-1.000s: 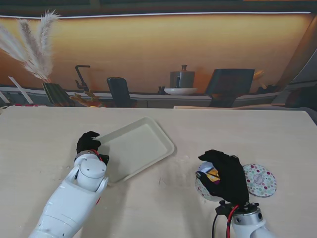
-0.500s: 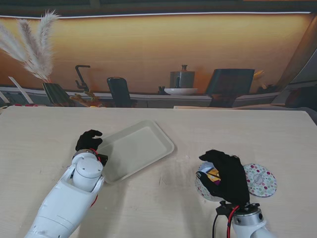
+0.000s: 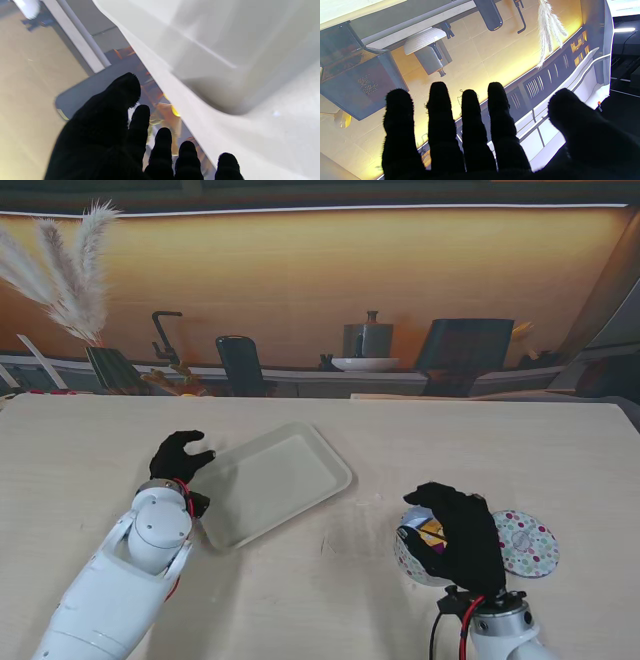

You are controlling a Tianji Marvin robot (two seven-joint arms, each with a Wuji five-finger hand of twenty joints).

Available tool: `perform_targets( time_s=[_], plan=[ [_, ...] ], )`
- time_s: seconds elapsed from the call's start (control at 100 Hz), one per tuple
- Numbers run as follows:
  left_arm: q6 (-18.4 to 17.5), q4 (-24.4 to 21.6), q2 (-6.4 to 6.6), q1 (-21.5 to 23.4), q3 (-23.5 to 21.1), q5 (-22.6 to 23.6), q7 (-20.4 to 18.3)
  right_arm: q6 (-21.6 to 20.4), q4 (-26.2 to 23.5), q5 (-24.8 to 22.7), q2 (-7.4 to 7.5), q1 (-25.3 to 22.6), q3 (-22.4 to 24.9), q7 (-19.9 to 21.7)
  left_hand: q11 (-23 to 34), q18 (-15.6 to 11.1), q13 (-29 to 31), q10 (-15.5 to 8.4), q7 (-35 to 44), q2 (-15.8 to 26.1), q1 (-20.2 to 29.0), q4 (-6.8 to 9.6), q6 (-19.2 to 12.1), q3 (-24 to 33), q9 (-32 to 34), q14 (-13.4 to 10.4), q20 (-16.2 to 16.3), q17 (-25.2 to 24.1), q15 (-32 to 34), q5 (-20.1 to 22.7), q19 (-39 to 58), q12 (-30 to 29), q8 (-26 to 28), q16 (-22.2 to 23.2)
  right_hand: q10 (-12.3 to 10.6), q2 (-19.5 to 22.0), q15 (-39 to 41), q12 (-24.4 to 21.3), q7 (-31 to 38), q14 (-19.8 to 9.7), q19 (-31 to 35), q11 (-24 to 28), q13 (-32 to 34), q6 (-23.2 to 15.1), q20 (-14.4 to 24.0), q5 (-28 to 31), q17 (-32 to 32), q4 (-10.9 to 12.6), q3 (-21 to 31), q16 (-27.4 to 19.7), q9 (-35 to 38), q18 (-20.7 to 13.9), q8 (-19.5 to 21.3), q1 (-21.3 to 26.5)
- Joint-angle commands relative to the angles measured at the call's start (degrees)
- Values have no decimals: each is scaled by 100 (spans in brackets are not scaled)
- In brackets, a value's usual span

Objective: Pour cookies into a cookie box

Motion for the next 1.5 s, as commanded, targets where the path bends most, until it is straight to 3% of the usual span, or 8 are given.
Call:
perform_targets(
  time_s=[0.0, 0.13, 0.34, 0.52, 0.76, 0.97, 1.32, 1.49],
  plan=[
    [-37, -430, 163, 194, -118, 9, -263, -7, -52, -66, 6, -48, 28, 51, -169, -267, -196, -242, -80, 148, -142, -243, -155, -157, -208, -223, -218, 4, -188, -178, -166, -101, -39, -112, -3, 0, -51, -12, -82, 164, -10, -46, -82, -54, -15, 37, -84, 5, 65, 33, 85, 142, -5, -158],
    [-257, -1152, 426, 648, -427, 372, -1002, -54, -128, -144, 25, -121, 153, 93, -174, -288, -190, -242, -155, 253, -180, -279, -168, -350, -220, -201, -475, 54, -224, -307, -271, -48, -34, -71, -7, -20, -57, -23, -86, 162, 3, -67, -46, -61, 2, 52, -68, 4, 69, 26, 125, 133, -6, -157],
    [-1163, -2049, 698, 1506, -875, 711, -1788, -211, -603, -370, 83, -473, 654, 434, -280, -243, -101, -230, -224, 438, -221, -249, -192, -748, -197, -121, -498, 32, -198, -415, -148, 64, 22, 30, -10, -18, -79, -36, -110, 147, 1, -102, -37, -71, 24, 41, -62, 0, 64, 15, 117, 128, -11, -169],
    [-1784, -2621, 816, 2249, -1127, 606, -2256, -232, -979, -496, 96, -860, 1180, 720, -374, -131, 16, -207, -367, 641, -219, -113, -157, -1093, -267, -12, 111, -89, -144, -540, 281, 85, 50, 117, -33, -23, -113, -42, -127, 125, -16, -128, -83, -61, 32, -14, -82, -4, 51, 2, 62, 113, -13, -174],
    [-2511, -2829, 901, 2835, -1190, 1091, -2319, -134, -1299, -539, 97, -1232, 1945, 1350, -373, -7, 196, -178, -434, 645, -330, -112, -212, -1352, -165, 82, 550, -134, -23, -605, 461, 125, 70, 204, -55, 59, -219, -53, -229, 69, -128, -183, -264, -14, 24, -211, -234, -11, -85, -34, -172, 82, -50, -252],
    [-2924, -2849, 919, 3132, -1145, 1448, -2176, 49, -1270, -623, 142, -1314, 2550, 2095, -359, 80, 287, -171, -404, 614, -367, -139, -239, -1420, -97, 123, 667, -74, 67, -574, 482, 151, 102, 270, -115, 81, -415, 3, -327, -85, -381, -85, -799, 62, 56, -1017, -595, 10, -287, -81, -953, -43, -169, -256],
    [-3324, -2821, 929, 3412, -1014, 1766, -1978, 679, -671, -693, 310, -921, 2774, 3482, -354, 119, 290, -159, -414, 602, -380, -151, -217, -1412, -90, 136, 751, -28, 90, -611, 460, 172, 112, 301, -327, -29, -956, -64, -334, -486, -1276, 5, -2143, 95, -151, -2383, -1520, 37, -820, -304, -2714, -437, -463, -291],
    [-3452, -2808, 924, 3487, -1010, 1747, -1932, 973, -376, -812, 417, -605, 2675, 4132, -349, 106, 284, -152, -401, 586, -370, -151, -220, -1383, -84, 138, 771, -45, 91, -579, 428, 175, 119, 302, -517, -139, -1152, -890, -445, -768, -1799, -1748, -2891, -112, -112, -3165, -1961, 67, -1115, -429, -2834, -665, -646, -354]
  ],
)
